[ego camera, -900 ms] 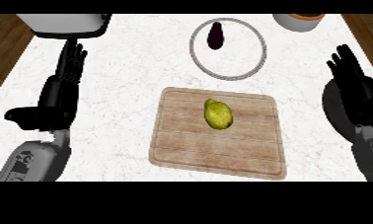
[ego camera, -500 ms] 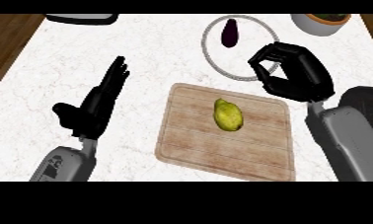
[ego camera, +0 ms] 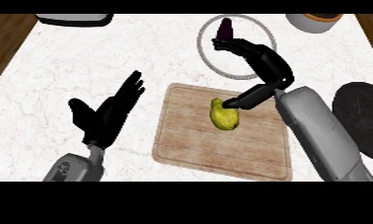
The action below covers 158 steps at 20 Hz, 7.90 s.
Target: Pick the pear from the cutting board and place it in the pan
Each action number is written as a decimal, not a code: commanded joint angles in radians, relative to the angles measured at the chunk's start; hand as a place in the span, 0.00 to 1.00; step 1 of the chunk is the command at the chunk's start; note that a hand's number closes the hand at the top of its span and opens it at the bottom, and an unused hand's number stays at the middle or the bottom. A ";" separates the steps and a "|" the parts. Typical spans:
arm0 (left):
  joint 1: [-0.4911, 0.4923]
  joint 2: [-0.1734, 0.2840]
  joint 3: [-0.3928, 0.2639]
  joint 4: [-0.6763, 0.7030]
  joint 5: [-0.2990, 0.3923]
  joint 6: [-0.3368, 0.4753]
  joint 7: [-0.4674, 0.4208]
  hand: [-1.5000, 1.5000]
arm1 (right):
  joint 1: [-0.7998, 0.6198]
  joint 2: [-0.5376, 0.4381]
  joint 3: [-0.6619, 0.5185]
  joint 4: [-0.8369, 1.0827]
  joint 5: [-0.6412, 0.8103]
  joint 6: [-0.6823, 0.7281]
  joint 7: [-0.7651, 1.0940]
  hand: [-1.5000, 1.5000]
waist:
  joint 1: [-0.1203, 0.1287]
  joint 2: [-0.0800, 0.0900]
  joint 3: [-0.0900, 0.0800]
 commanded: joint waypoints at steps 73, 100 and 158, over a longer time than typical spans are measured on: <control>0.155 -0.065 0.199 -0.110 -0.098 -0.051 0.097 0.50 | 0.374 0.158 0.062 -0.296 1.402 -0.356 1.044 1.00 | -0.178 -0.053 -0.005; 0.098 -0.089 0.189 -0.070 -0.130 -0.127 0.103 0.50 | 0.689 0.053 -0.280 -0.647 1.186 -0.784 0.866 1.00 | -0.064 -0.018 -0.002; 0.113 -0.154 0.189 -0.113 -0.167 -0.135 0.130 0.50 | 0.439 -0.532 -1.081 0.850 0.319 0.006 -0.379 0.00 | -0.064 -0.016 0.002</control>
